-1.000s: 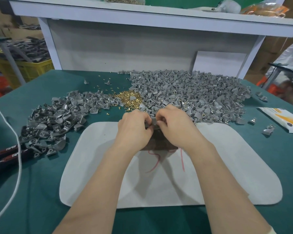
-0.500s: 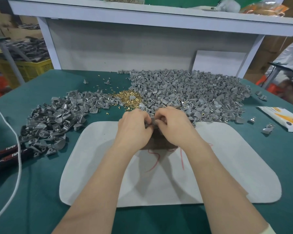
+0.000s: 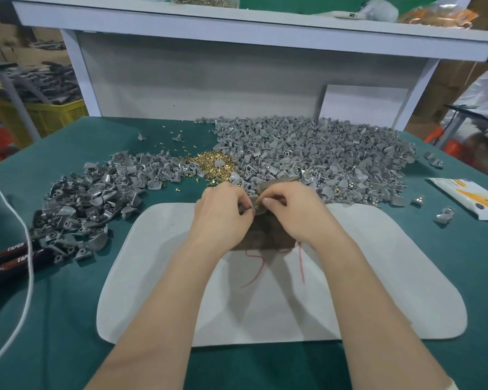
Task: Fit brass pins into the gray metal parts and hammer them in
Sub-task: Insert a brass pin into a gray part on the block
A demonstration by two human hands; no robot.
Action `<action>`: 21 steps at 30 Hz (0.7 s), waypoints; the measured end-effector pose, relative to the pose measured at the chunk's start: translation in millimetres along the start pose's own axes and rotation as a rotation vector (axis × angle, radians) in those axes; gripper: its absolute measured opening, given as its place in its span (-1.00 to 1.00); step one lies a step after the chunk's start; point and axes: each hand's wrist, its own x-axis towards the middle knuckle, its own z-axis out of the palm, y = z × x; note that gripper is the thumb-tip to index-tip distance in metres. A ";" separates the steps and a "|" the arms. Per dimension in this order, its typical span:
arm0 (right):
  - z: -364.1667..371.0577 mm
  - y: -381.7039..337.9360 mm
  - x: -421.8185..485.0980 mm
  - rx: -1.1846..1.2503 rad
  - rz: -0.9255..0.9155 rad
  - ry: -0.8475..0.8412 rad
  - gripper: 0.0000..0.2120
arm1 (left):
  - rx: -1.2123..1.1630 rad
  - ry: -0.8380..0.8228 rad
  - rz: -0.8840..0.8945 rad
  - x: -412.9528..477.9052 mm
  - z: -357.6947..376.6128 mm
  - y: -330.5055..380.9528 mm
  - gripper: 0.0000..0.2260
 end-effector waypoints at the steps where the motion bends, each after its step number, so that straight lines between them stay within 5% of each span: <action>1: -0.4 0.3 -0.1 0.014 0.004 0.004 -0.84 | 0.003 0.001 0.001 0.0 0.2 0.1 -0.88; 21: 5.9 -1.1 -1.8 -0.091 -0.085 0.059 -0.91 | 0.003 0.009 -0.006 2.4 2.9 -2.8 -0.95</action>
